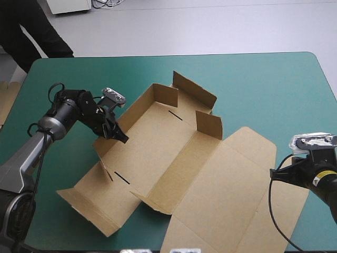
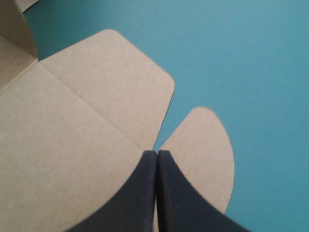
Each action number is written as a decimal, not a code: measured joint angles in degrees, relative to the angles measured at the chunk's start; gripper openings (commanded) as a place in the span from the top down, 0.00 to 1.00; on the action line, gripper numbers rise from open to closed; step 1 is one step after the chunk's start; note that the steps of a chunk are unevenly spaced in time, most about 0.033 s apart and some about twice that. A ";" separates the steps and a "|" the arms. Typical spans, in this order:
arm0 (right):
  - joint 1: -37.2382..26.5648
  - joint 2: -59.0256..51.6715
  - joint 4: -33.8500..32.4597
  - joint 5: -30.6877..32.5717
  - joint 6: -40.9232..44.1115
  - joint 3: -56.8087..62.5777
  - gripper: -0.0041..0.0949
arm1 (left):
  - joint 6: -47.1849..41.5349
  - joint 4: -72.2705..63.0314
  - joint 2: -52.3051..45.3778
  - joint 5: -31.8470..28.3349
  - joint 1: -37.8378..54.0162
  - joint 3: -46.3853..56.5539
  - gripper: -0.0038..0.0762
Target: Fold the box
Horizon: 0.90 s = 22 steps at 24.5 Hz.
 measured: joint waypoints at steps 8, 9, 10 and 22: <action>0.00 0.00 -0.32 0.14 0.58 0.00 0.97 | -2.69 20.93 0.00 -7.14 -1.62 -9.58 0.96; 0.00 0.00 -0.32 0.14 0.58 0.00 0.97 | -2.06 20.99 0.00 -7.55 -1.62 -11.08 0.96; 0.00 0.00 -0.32 0.14 0.58 0.00 0.97 | -1.38 20.99 0.00 -7.65 -1.69 -11.80 0.96; 0.00 1.26 -0.49 0.14 0.77 0.00 0.97 | 5.03 24.21 -0.06 -10.38 -10.60 -13.17 0.96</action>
